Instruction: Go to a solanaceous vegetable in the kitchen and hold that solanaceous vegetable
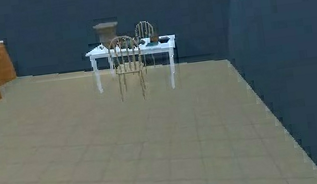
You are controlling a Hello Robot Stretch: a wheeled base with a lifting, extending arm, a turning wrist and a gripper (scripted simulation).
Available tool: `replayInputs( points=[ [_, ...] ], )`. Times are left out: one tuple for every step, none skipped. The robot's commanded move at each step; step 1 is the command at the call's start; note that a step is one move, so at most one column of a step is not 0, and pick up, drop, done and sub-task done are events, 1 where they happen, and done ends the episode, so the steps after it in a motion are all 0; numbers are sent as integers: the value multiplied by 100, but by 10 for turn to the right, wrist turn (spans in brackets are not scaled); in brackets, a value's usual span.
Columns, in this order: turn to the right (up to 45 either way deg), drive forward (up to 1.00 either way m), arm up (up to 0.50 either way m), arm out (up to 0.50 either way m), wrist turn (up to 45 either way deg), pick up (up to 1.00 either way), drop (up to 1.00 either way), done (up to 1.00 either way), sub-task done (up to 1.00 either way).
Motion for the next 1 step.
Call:
replayInputs(
  points=[
    [60, 0, 0, 0, 0, 0, 0, 0, 0]
  ],
)
